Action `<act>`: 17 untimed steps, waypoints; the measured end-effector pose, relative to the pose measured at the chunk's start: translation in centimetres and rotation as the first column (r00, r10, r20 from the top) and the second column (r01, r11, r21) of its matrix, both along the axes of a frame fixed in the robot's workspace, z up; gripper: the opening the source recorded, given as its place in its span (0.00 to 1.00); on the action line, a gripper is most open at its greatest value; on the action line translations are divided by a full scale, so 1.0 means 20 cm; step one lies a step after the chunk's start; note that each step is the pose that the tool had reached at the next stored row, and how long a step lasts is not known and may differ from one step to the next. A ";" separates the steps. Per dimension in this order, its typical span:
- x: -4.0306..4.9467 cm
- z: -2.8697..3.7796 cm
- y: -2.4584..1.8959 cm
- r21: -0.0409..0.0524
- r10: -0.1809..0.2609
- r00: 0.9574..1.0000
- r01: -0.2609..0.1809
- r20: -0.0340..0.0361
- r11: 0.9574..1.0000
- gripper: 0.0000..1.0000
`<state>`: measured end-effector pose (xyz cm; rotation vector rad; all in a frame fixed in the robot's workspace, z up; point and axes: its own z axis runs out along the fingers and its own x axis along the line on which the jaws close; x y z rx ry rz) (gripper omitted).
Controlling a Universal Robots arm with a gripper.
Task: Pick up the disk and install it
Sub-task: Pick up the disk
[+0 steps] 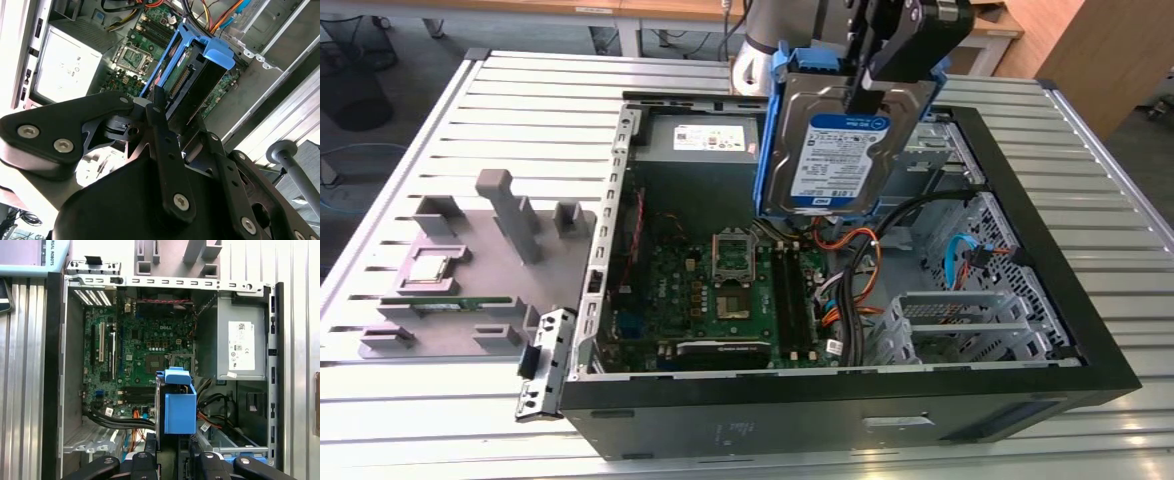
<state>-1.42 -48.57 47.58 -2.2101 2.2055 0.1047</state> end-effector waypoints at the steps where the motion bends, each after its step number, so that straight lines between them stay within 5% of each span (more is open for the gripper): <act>1: 0.001 0.000 -0.001 0.000 0.000 1.000 0.000 0.000 1.000 0.35; 17: 0.021 -0.001 -0.014 0.000 0.000 1.000 0.000 0.000 1.000 0.35</act>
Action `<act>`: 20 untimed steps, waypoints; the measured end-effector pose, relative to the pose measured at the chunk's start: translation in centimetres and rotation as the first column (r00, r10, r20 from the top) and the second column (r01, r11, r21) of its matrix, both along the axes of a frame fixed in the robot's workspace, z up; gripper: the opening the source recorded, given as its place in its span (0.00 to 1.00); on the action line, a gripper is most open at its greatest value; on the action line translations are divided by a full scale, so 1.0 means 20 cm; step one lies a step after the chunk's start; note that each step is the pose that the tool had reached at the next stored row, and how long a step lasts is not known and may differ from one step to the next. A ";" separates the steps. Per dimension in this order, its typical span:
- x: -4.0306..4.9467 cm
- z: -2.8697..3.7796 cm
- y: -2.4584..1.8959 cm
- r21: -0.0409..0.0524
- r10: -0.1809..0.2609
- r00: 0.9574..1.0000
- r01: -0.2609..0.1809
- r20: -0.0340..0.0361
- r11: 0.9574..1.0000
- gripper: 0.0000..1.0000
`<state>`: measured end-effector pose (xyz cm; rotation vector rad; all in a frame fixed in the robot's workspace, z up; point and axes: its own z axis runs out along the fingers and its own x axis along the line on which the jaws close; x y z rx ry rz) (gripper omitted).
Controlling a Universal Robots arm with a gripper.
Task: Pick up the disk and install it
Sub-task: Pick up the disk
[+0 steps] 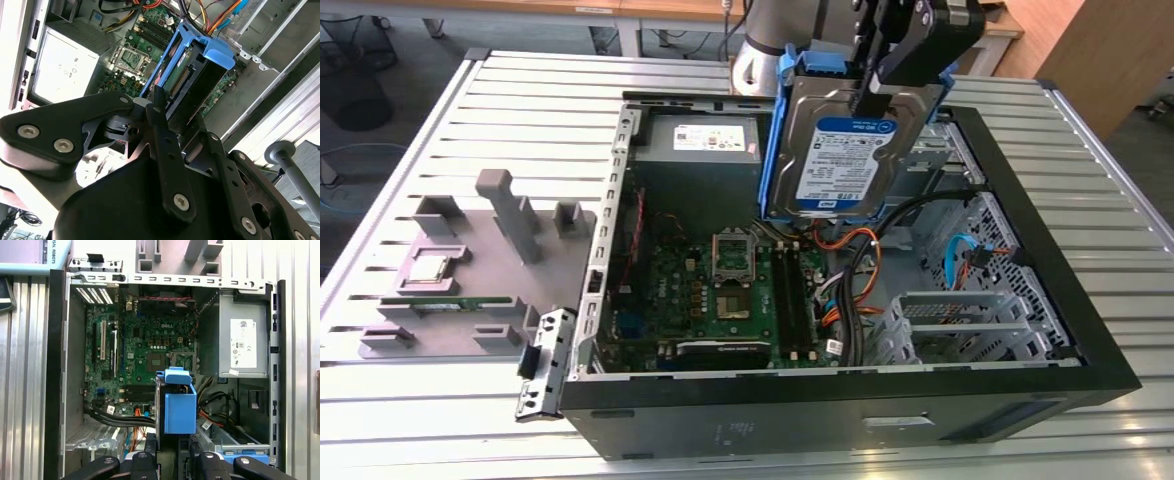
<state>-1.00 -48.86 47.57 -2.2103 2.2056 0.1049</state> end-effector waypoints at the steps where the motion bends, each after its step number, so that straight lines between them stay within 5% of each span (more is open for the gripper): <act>1: 0.003 0.000 0.000 0.000 0.000 1.000 0.000 0.000 1.000 0.35; 20: 0.075 -0.002 -0.040 -0.001 -0.003 1.000 0.003 -0.002 1.000 0.35</act>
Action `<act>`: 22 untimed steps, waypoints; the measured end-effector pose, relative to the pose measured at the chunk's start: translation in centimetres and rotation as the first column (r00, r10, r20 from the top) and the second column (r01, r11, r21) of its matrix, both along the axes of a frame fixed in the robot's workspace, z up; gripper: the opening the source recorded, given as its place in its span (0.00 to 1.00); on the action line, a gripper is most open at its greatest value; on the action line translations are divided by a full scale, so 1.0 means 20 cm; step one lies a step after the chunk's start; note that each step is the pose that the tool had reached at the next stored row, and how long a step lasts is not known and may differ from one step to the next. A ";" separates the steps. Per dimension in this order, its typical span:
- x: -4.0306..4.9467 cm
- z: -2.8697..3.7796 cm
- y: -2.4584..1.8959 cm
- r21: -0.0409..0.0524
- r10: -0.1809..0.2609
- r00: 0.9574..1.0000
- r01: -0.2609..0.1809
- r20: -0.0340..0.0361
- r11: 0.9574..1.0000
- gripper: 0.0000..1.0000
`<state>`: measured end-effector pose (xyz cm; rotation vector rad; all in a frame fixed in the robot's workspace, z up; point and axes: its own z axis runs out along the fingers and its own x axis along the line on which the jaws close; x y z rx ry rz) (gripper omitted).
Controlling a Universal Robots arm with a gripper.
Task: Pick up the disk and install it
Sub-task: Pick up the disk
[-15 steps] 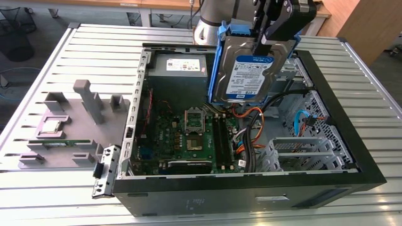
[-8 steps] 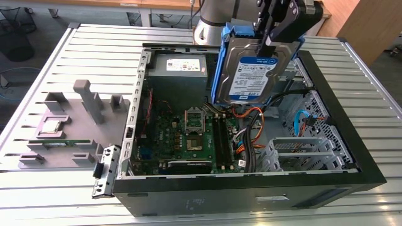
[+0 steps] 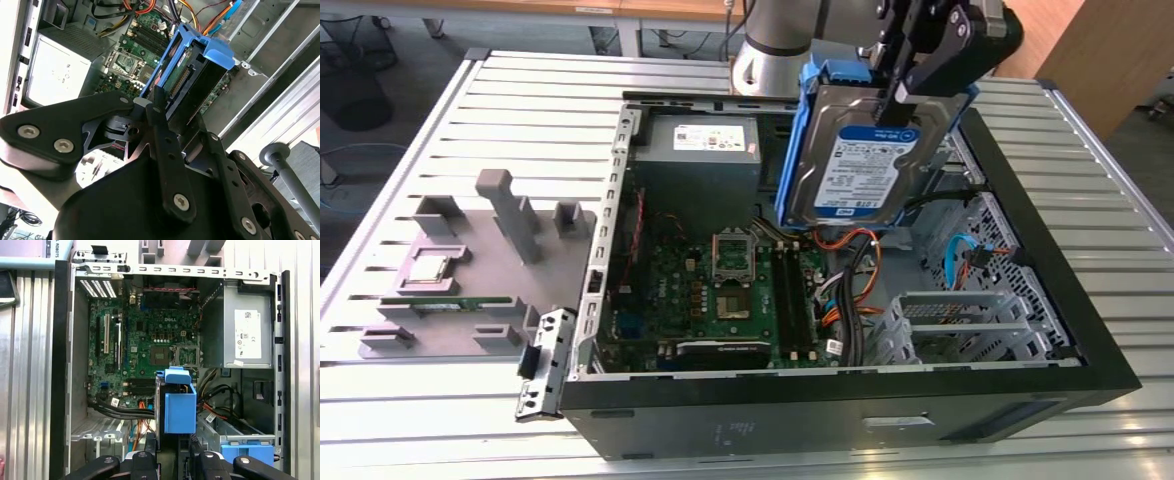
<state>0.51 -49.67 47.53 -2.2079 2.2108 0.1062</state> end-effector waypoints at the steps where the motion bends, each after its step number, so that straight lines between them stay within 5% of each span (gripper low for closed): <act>1: 0.004 0.000 -0.004 0.000 0.000 1.000 0.000 0.000 1.000 0.35; 22: 0.038 -0.004 -0.107 0.000 -0.002 1.000 0.002 0.000 1.000 0.35</act>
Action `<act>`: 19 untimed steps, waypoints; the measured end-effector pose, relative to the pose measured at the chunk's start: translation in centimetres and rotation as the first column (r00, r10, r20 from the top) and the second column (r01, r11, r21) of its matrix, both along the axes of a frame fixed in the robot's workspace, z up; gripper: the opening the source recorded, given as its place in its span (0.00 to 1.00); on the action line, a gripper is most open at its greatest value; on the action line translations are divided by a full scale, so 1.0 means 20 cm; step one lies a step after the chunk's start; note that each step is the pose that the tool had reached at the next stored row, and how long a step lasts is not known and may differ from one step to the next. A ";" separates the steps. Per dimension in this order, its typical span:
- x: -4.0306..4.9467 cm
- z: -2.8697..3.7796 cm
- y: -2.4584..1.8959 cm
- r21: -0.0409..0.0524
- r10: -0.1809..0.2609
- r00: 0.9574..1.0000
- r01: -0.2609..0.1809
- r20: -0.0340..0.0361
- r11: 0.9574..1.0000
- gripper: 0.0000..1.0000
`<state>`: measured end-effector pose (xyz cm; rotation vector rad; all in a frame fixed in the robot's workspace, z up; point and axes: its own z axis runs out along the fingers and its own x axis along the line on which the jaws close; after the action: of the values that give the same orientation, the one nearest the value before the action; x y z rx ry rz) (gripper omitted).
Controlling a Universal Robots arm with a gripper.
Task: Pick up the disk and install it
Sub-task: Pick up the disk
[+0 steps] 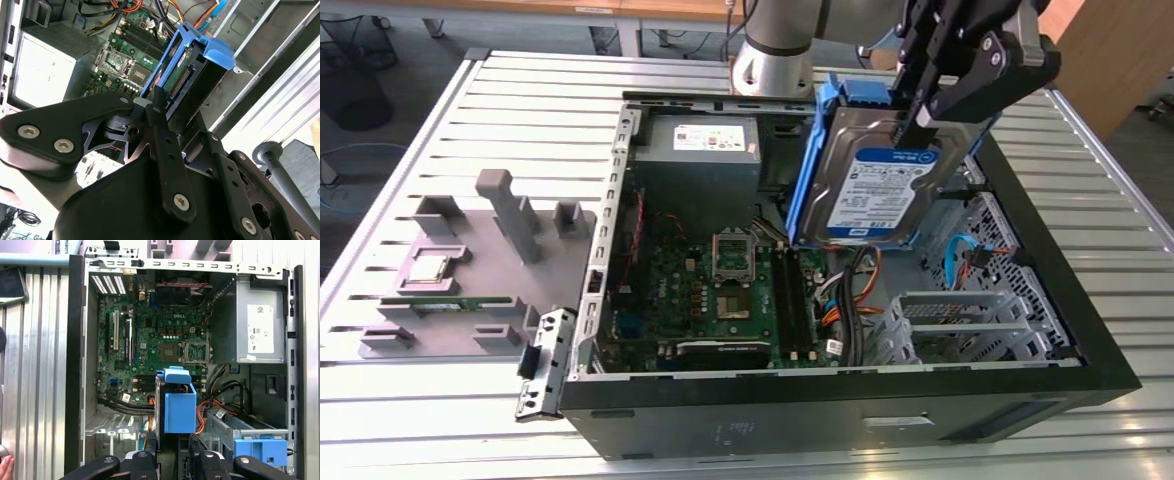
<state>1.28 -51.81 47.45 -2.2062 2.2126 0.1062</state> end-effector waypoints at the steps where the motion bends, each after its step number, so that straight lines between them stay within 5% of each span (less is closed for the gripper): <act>1: 0.000 0.000 -0.006 0.000 0.000 1.000 0.000 0.000 1.000 0.35; 19: 0.018 -0.003 -0.104 0.000 0.000 1.000 0.000 0.000 1.000 0.35</act>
<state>1.63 -53.89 47.39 -2.2062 2.2128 0.1064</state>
